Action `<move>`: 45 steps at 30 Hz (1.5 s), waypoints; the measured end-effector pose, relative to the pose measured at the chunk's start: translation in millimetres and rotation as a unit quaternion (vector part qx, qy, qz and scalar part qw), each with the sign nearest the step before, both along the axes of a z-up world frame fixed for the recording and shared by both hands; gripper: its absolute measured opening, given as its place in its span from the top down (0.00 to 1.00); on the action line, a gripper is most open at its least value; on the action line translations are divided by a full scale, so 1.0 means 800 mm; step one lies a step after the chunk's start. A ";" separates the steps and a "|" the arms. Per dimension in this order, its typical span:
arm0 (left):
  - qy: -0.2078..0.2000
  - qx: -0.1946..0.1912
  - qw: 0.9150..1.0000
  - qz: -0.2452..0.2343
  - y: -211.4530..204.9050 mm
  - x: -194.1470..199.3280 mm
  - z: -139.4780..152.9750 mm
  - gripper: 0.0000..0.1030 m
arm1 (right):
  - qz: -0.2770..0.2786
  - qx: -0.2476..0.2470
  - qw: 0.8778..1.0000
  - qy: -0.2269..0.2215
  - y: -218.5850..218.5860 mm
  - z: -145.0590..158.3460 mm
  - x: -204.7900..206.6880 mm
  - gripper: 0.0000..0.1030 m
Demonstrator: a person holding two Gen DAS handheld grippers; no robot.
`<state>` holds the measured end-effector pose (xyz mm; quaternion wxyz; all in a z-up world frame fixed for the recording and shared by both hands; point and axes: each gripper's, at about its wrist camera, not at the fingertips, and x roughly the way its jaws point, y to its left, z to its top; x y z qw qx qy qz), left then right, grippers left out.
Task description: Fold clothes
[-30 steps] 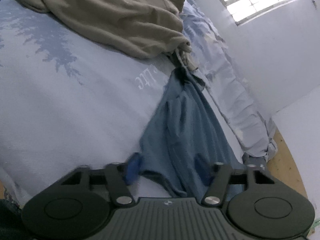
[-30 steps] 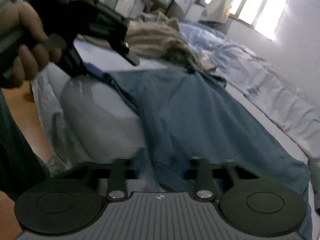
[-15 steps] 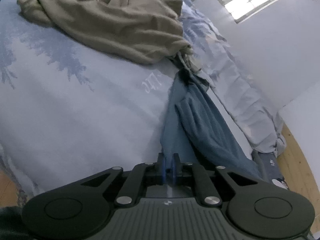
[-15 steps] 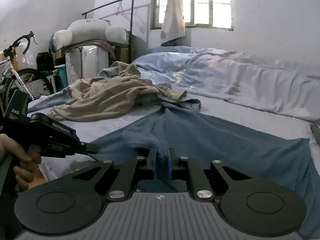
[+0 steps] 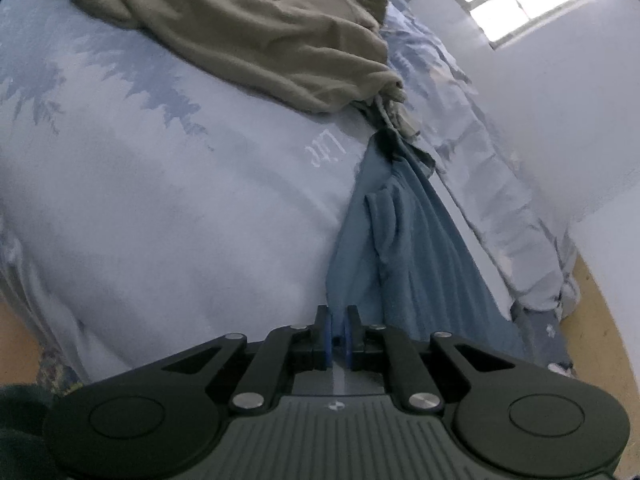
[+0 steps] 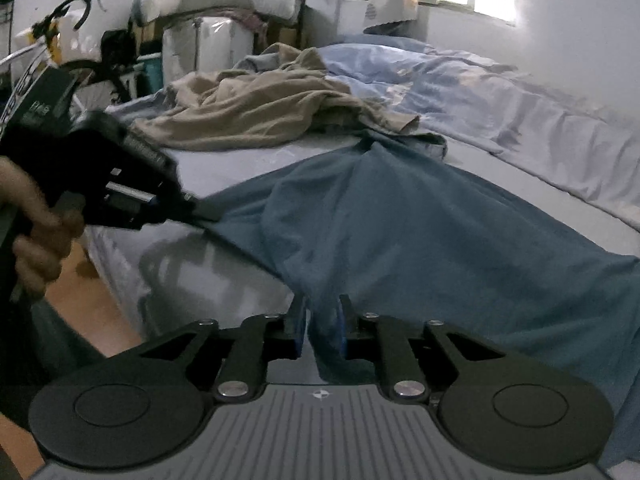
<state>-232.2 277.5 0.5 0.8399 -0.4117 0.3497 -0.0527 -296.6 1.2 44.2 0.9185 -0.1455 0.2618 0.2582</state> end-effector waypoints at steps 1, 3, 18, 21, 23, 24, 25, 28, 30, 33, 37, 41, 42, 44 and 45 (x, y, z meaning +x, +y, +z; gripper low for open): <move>0.000 -0.002 1.000 0.001 0.000 0.000 0.000 0.95 | 0.003 -0.004 1.000 -0.004 0.002 -0.001 -0.003 0.64; -0.005 0.004 1.000 0.001 -0.002 0.001 0.003 0.95 | 0.010 -0.011 1.000 -0.012 0.006 -0.002 -0.010 0.50; -0.046 -0.028 0.998 -0.018 0.000 0.001 0.025 0.95 | 0.040 -0.162 0.976 -0.142 0.141 -0.040 0.013 0.36; -0.050 -0.036 0.998 -0.022 -0.001 0.002 0.028 0.96 | 0.036 -0.193 0.968 -0.158 0.165 -0.057 0.029 0.36; -0.056 -0.043 0.997 -0.025 -0.001 0.004 0.031 0.96 | 0.030 -0.203 0.965 -0.165 0.174 -0.062 0.039 0.39; -0.060 -0.046 0.997 -0.027 -0.001 0.004 0.033 0.96 | 0.026 -0.207 0.963 -0.168 0.177 -0.064 0.044 0.45; -0.063 -0.048 0.996 -0.029 -0.001 0.005 0.035 0.96 | 0.022 -0.211 0.962 -0.170 0.181 -0.066 0.049 0.68; -0.066 -0.045 0.996 -0.033 0.000 0.013 0.042 0.94 | 0.014 -0.208 0.964 -0.164 0.184 -0.066 0.064 0.91; -0.070 -0.053 0.996 -0.032 0.004 0.022 0.047 0.85 | 0.012 -0.191 0.969 -0.155 0.177 -0.062 0.069 0.93; -0.087 -0.051 0.993 -0.054 0.006 0.047 0.056 0.58 | 0.012 -0.167 0.974 -0.150 0.163 -0.053 0.073 0.93; -0.069 -0.020 0.995 -0.072 0.007 0.093 0.060 0.48 | 0.012 -0.134 0.980 -0.143 0.144 -0.041 0.077 0.93; -0.020 -0.013 0.996 -0.088 0.014 0.144 0.044 0.47 | 0.008 -0.105 0.985 -0.134 0.129 -0.028 0.084 0.93; -0.013 -0.014 0.995 -0.098 0.013 0.154 0.039 0.47 | 0.007 -0.099 0.986 -0.132 0.127 -0.025 0.087 0.93; -0.004 -0.017 0.992 -0.124 0.007 0.176 0.031 0.47 | 0.005 -0.087 0.988 -0.128 0.122 -0.018 0.089 0.93; -0.003 -0.017 0.991 -0.134 0.003 0.187 0.028 0.47 | 0.003 -0.082 0.989 -0.127 0.120 -0.014 0.089 0.93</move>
